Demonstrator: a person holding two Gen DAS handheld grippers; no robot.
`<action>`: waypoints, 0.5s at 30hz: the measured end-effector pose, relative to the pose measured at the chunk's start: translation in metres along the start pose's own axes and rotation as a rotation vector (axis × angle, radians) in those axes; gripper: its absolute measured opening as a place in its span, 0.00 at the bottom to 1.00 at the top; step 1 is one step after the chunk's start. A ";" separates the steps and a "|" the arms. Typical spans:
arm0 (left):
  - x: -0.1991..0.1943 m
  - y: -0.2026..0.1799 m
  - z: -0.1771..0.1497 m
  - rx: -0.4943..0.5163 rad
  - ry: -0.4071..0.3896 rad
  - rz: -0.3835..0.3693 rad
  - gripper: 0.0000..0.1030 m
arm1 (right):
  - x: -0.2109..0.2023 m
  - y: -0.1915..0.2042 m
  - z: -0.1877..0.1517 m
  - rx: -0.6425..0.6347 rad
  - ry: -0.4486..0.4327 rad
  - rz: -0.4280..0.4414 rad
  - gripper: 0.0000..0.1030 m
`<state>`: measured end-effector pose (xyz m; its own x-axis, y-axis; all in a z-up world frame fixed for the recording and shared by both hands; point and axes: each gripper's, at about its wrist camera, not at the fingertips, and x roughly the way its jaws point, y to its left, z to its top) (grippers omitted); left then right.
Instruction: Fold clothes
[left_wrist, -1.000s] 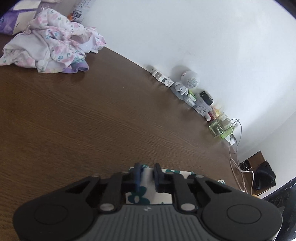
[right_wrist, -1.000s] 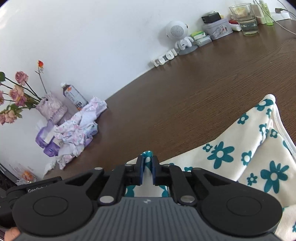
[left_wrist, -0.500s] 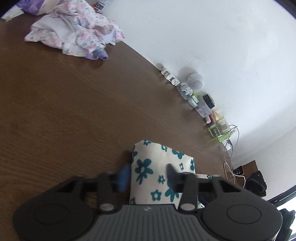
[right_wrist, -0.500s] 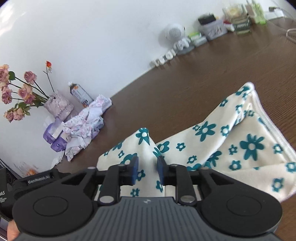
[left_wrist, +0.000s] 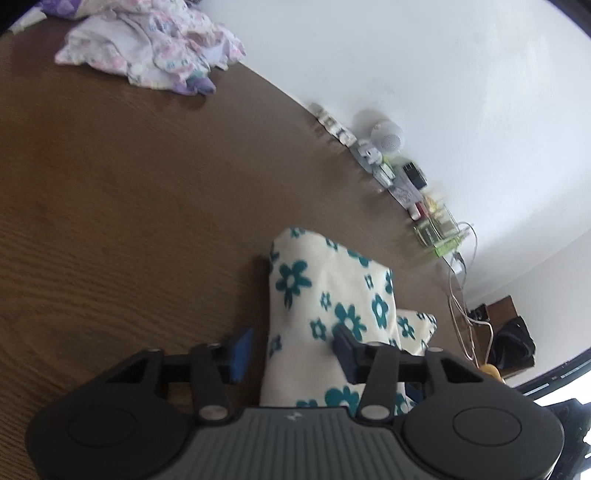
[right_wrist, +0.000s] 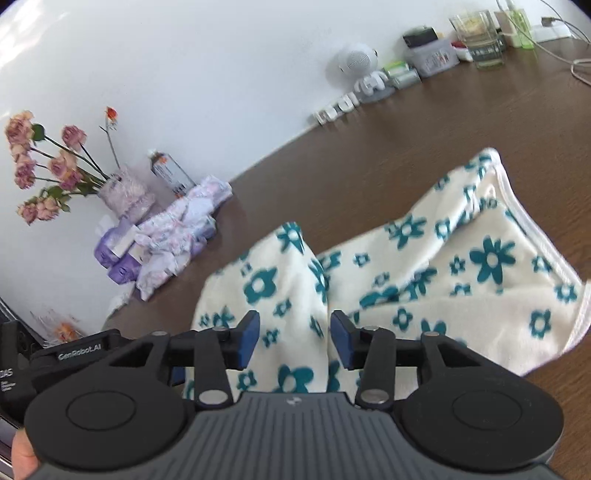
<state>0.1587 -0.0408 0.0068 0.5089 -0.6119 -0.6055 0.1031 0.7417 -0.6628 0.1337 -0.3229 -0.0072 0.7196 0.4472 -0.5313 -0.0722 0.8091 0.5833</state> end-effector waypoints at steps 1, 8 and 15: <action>0.003 -0.002 -0.001 0.003 -0.001 -0.003 0.18 | 0.002 0.000 -0.003 0.007 0.003 -0.005 0.15; -0.009 -0.008 -0.004 0.039 -0.016 -0.004 0.47 | -0.007 0.006 -0.007 -0.023 -0.017 -0.002 0.28; -0.011 -0.017 -0.015 0.125 -0.007 -0.019 0.18 | -0.011 0.010 -0.018 -0.043 -0.016 -0.001 0.10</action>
<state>0.1384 -0.0512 0.0183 0.5116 -0.6242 -0.5904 0.2178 0.7589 -0.6137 0.1131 -0.3126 -0.0063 0.7303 0.4405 -0.5222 -0.1007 0.8254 0.5555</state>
